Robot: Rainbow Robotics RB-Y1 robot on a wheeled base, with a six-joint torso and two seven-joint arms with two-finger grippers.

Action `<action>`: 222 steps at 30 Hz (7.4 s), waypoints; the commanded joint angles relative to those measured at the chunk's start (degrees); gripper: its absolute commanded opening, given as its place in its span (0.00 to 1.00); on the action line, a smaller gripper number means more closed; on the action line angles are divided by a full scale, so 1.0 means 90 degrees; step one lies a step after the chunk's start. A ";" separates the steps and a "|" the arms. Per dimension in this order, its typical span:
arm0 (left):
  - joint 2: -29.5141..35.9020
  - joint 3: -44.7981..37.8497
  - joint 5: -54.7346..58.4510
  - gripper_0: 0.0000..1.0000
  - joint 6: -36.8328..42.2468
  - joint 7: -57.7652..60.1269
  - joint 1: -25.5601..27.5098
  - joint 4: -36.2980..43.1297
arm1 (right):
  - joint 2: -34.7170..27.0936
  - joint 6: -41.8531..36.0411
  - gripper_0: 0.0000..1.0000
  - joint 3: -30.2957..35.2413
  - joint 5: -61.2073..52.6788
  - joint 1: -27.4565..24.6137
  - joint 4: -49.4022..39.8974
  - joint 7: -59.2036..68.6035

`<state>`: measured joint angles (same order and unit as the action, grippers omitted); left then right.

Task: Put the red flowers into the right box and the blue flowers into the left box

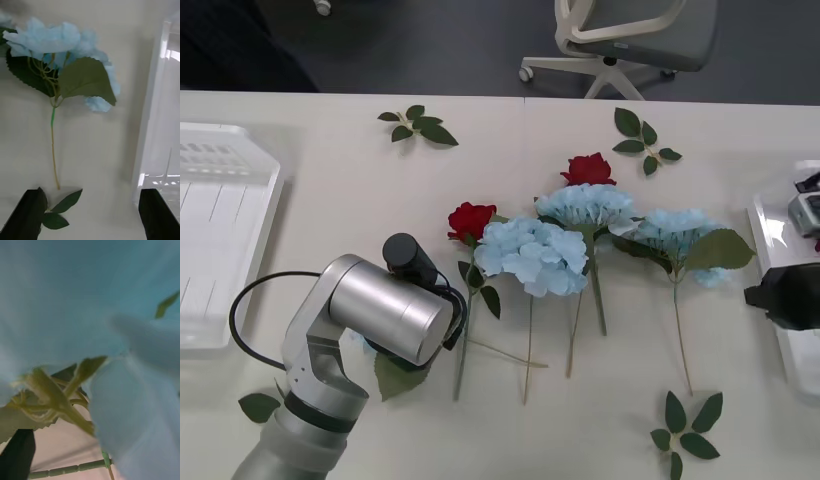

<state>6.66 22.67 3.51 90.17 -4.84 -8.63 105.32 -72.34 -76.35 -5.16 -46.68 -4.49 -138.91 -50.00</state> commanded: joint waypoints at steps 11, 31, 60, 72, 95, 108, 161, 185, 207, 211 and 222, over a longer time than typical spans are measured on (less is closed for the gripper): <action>-0.0027 0.0040 -0.0029 0.00 -0.0029 0.0127 -0.0135 -0.0081 | 0.0323 0.0563 0.74 -0.4631 0.0645 0.3829 0.2036 0.0800; 0.1223 0.0352 -0.0312 0.00 0.0586 0.0030 -0.0115 0.2341 | 0.1691 0.1511 0.74 -0.5764 0.0782 0.4718 0.4458 0.0986; 0.2317 -0.2636 0.1719 0.00 0.1084 -0.6523 -0.0203 0.3962 | 0.1573 0.2253 0.00 -0.5520 0.0899 0.4181 0.4858 0.1357; 0.2376 -0.5429 0.3585 0.00 0.2203 -0.9492 -0.0340 0.3366 | 0.0001 0.0280 0.00 -0.3235 -0.0019 0.4142 0.3042 0.0771; 0.3782 -0.6191 0.3282 0.00 0.0684 -0.9882 -0.1063 -0.1019 | 0.0236 0.5173 0.00 0.1580 -0.2060 -0.0839 0.1821 -0.6593; 0.3801 -0.6200 0.3126 0.00 -0.0244 -1.0000 -0.1063 -0.1497 | -0.0233 0.9157 0.00 -0.1809 -0.2216 0.0470 0.2153 -0.7618; 0.3997 -0.5634 0.4571 1.00 -0.0273 -1.0654 -0.1746 -0.2112 | 0.1935 0.8571 0.00 -0.6086 -0.1611 0.5968 0.2241 -0.6075; 0.2727 -0.6171 0.8995 1.00 0.0713 -1.5947 -0.0838 -0.1907 | 0.3214 0.8640 0.00 -0.5686 -0.1894 0.6300 0.1821 -0.5772; 0.2044 -0.5790 1.1553 1.00 0.1797 -1.6685 -0.0604 -0.1858 | 0.3322 0.8630 0.00 -0.5686 -0.2050 0.6456 0.1821 -0.5528; 0.2053 -0.5653 1.1583 1.00 0.1807 -1.6685 -0.0770 -0.1751 | 0.3282 0.8620 0.00 -0.5686 -0.2079 0.6456 0.1811 -0.5489; 0.1956 -0.5136 1.1641 1.00 0.1631 -1.6685 -0.1561 -0.1761 | 0.3185 0.8601 0.00 -0.5696 -0.2148 0.6456 0.1811 -0.5401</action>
<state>24.65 -24.07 107.21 105.18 -152.81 -20.20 87.93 -42.37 0.87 -57.35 -65.51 51.98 -120.79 -101.59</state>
